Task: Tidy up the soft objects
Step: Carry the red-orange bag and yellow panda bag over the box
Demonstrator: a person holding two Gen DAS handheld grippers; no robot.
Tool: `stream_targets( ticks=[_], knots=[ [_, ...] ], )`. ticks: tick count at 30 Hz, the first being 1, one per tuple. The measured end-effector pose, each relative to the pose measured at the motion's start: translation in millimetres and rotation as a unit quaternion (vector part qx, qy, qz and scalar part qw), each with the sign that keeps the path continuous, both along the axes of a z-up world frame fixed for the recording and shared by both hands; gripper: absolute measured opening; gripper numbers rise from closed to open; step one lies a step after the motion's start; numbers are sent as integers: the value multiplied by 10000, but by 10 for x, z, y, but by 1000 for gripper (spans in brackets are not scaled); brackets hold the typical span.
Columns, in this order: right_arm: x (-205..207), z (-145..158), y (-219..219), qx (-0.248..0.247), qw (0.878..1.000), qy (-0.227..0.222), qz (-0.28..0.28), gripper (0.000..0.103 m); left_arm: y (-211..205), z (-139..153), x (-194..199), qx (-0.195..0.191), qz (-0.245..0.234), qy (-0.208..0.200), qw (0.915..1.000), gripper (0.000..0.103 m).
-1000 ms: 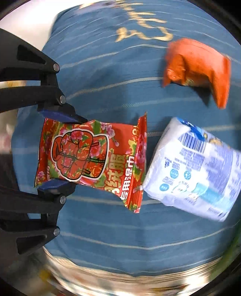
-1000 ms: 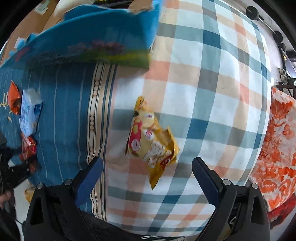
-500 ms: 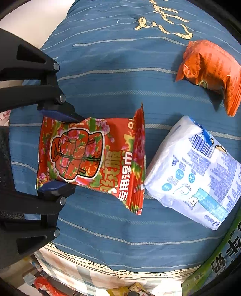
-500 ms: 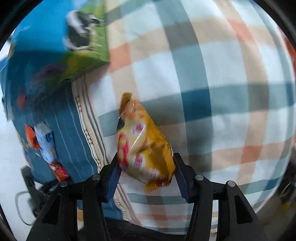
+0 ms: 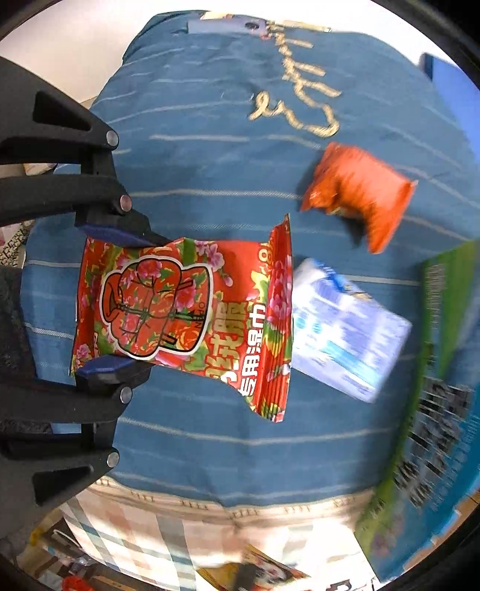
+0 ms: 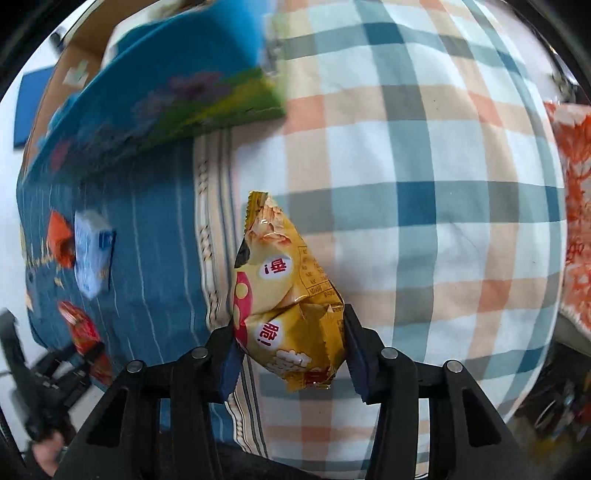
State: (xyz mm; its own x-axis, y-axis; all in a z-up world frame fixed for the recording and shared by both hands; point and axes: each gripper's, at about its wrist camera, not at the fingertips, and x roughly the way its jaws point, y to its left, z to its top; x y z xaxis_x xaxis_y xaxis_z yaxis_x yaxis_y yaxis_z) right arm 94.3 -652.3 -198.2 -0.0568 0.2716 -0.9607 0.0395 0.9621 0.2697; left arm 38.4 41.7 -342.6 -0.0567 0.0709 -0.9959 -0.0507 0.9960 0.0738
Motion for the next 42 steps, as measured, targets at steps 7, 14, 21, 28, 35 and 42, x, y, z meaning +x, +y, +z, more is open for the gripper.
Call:
stream_targets(
  ticks=[7, 14, 21, 28, 35, 42],
  knots=[
    [-379, 377, 239, 149, 9992, -279, 248, 49, -45, 606, 73, -157, -1, -578, 9982, 46],
    [-490, 972, 319, 422, 9959, -761, 245, 49, -189, 1113, 496, -402, -193, -1100, 9929, 46],
    [-281, 1599, 294, 612, 9900, -1259, 180, 49, -367, 1486, 985, -737, -330, -1452, 9861, 46],
    [162, 1993, 331, 661, 9862, -1519, 32, 49, -278, 1609, 1574, -997, -205, -1547, 9827, 46],
    [903, 1824, 350, 649, 9905, -1208, -98, 49, -120, 1389, 2314, -957, -8, -1230, 9878, 46],
    [1469, 1229, 558, 286, 9953, -412, 830, 49, -17, 835, 2972, -689, -161, -573, 9958, 46]
  ],
)
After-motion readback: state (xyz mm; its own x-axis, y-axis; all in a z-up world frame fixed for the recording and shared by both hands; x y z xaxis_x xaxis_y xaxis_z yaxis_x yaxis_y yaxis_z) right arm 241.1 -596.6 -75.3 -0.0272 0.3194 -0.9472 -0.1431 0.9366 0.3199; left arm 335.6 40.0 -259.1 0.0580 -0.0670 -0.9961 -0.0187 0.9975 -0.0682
